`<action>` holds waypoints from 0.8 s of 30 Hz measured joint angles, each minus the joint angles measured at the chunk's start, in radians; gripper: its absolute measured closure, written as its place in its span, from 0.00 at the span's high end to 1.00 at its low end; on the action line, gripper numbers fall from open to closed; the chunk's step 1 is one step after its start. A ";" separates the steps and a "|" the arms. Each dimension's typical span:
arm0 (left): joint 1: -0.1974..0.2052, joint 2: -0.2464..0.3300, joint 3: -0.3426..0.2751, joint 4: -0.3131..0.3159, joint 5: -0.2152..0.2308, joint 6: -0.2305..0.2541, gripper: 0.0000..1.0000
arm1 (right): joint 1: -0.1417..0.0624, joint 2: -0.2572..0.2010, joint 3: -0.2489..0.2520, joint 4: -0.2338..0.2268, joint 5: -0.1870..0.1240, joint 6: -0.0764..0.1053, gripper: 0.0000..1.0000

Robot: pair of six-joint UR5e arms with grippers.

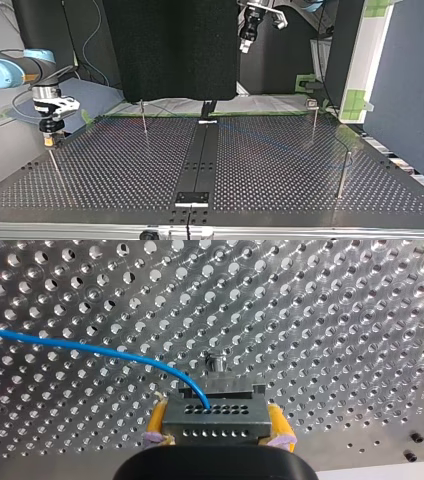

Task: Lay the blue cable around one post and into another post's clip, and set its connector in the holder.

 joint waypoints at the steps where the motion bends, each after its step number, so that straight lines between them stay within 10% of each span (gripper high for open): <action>1: 0.000 0.000 0.000 0.000 0.000 0.000 1.00 | 0.000 0.000 -0.001 0.002 -0.001 0.001 0.00; 24: 0.000 0.000 0.000 0.000 0.000 -0.002 1.00 | -0.024 0.001 -0.015 0.016 -0.098 0.000 0.00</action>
